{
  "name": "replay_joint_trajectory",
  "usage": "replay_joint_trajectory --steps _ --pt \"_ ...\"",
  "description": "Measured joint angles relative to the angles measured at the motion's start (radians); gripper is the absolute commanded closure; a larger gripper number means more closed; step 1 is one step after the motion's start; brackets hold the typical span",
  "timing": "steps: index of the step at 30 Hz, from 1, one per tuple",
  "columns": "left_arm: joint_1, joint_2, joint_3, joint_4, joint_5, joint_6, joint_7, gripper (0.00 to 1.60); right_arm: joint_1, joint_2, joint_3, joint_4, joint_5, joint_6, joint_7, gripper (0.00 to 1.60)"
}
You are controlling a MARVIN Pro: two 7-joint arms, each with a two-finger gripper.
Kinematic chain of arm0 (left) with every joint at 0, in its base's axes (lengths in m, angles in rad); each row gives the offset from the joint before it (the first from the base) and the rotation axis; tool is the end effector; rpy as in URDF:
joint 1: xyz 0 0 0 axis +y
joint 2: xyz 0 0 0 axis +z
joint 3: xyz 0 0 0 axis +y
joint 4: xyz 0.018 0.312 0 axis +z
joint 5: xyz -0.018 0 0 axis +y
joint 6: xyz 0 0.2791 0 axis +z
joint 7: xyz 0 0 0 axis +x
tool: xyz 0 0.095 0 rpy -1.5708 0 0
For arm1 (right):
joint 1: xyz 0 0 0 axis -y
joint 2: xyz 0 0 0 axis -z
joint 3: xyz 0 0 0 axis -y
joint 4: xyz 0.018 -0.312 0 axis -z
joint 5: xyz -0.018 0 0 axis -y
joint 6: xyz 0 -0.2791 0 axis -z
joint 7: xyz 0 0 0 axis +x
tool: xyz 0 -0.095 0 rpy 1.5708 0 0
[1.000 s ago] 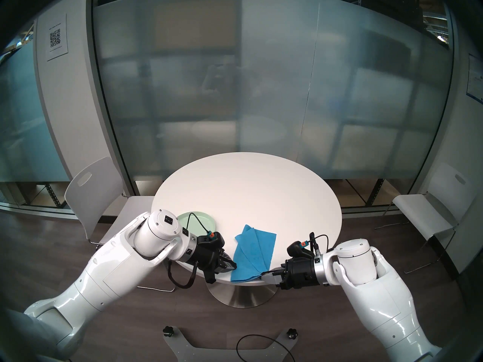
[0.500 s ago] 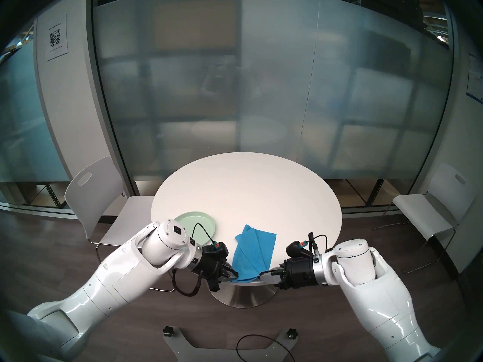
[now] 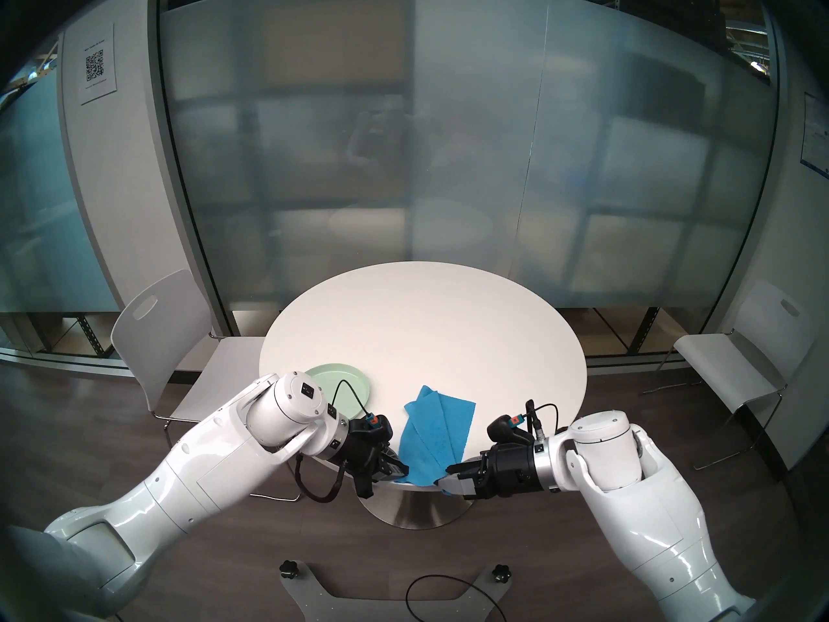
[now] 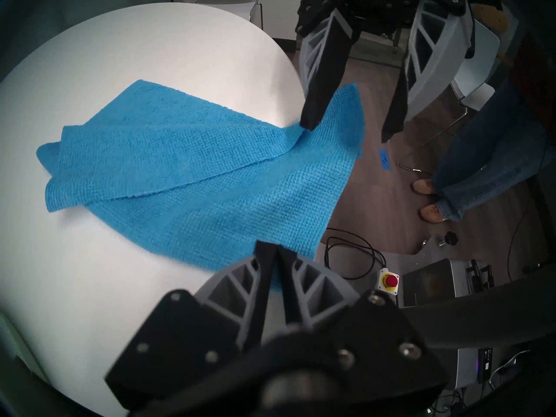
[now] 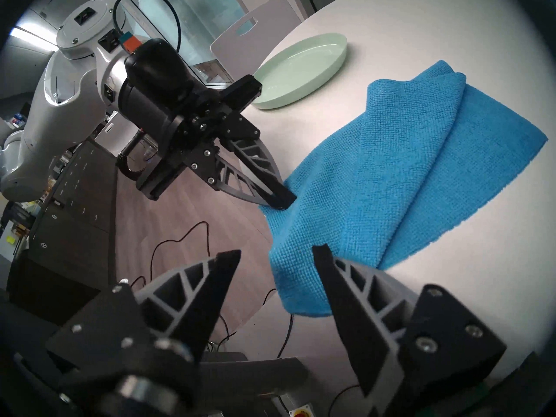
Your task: Fold the napkin in half twice and place it beside the plate
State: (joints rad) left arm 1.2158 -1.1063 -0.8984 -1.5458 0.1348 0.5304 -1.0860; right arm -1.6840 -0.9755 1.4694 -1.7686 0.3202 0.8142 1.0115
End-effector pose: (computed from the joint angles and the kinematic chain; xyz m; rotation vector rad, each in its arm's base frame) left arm 0.3556 -0.0757 -0.3517 1.9352 -1.6802 0.6714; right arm 0.2847 -0.0553 -0.3317 -2.1510 -0.7697 -0.6707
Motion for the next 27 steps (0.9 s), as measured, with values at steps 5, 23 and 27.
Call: replay_joint_trajectory --steps 5,23,27 --pt "-0.012 0.023 -0.001 0.006 0.004 -0.025 -0.019 1.05 -0.002 0.019 0.008 -0.004 -0.002 0.001 -0.002 0.33" --pt "-0.043 0.034 -0.002 0.035 0.013 -0.054 -0.035 1.05 0.025 0.007 0.071 0.040 0.001 -0.065 -0.036 0.82" --pt "-0.043 0.034 -0.003 0.036 0.013 -0.049 -0.035 1.04 0.063 -0.014 0.063 0.070 -0.008 -0.106 -0.062 0.86"
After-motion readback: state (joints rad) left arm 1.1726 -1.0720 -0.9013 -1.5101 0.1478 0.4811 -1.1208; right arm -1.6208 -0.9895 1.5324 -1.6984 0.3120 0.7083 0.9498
